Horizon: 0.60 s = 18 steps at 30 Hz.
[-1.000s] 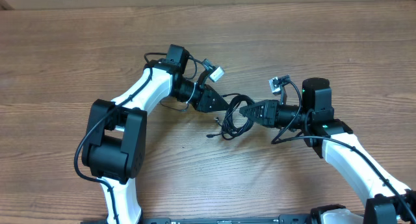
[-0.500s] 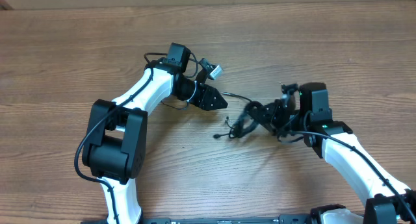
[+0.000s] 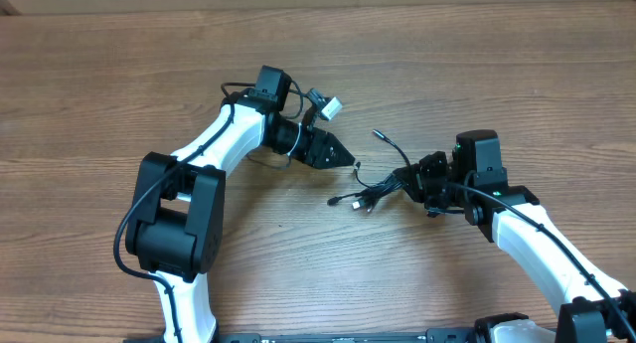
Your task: Untangle cables
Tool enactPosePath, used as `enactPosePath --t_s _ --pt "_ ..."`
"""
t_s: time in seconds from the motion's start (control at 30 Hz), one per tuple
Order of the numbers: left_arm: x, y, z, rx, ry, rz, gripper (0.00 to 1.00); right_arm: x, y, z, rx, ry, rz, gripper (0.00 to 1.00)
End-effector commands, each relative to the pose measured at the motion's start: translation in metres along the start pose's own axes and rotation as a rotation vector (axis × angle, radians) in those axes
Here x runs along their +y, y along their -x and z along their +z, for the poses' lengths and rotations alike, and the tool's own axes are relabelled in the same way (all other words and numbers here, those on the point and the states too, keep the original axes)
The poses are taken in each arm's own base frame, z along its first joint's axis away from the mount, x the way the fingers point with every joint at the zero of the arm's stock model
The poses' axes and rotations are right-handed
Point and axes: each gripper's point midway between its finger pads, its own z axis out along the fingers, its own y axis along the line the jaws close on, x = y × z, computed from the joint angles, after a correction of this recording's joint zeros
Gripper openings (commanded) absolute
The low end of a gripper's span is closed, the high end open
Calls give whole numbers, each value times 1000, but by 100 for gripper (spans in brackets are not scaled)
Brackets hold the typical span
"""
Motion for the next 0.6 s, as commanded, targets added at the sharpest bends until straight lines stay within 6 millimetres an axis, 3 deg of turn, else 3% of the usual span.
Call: enactPosePath --t_s 0.0,0.1,0.57 --pt "-44 4 -3 -47 -237 192 64 -1 0 -2 -8 -18 167 4" --pt "-49 -2 -1 -39 -249 270 73 -8 -1 -2 -5 -47 251 4" --pt "-41 -24 43 127 -101 393 73 3 -15 -2 83 -11 279 4"
